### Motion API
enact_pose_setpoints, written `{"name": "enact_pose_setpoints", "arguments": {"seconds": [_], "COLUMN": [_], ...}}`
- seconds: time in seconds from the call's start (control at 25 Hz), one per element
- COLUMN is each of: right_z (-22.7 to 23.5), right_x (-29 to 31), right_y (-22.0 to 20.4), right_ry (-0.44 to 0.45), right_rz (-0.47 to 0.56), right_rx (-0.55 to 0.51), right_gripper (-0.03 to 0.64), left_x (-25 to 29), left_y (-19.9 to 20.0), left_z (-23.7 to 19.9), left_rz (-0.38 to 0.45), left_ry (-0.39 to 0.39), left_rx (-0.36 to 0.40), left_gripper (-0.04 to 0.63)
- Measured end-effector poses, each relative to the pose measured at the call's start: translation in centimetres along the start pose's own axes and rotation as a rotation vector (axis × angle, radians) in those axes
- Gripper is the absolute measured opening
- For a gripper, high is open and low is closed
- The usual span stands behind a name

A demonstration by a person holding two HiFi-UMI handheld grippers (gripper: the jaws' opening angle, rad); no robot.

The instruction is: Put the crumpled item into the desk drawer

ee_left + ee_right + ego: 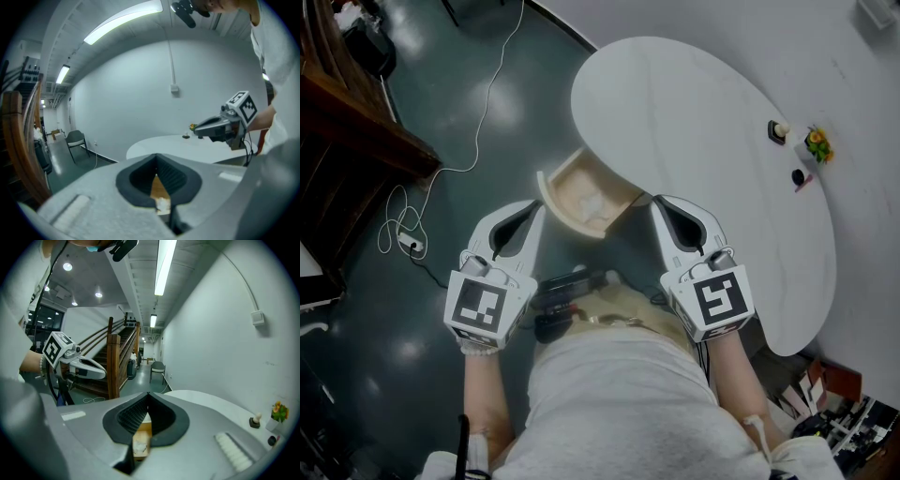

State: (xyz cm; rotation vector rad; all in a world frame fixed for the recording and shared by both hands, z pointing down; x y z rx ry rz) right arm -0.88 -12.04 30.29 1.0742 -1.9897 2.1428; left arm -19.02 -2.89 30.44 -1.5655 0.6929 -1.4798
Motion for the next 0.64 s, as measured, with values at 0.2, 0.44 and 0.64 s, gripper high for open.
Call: {"name": "enact_pose_setpoints", "arguments": {"seconds": [0.2, 0.44, 0.64], "right_z": [-0.09, -0.08, -0.2], "right_x": [-0.12, -0.04, -0.05], "right_y": [0.17, 0.25, 0.5], "right_ry": [-0.004, -0.001, -0.005], "right_rz": [-0.007, -0.001, 0.003], "right_rx": [0.001, -0.005, -0.015], "right_gripper": [0.005, 0.005, 0.005], "left_x": [0.02, 0.19, 0.07], "left_y": [-0.15, -0.16, -0.03], "left_z": [0.12, 0.17, 0.15], "left_rz": [0.007, 0.008, 0.012], "left_ry": [-0.014, -0.016, -0.018], "left_rx": [0.012, 0.014, 0.021], "left_gripper": [-0.003, -0.003, -0.003]}}
Point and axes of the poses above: the fingertips, and each gripper's own axes: x forward along the fingers, z to its right, y out of its top, the point moved 5 cm from there along -x, backward along the fingers, and after that the axes turned 10 degrees about -z, right-handed, at the moved point
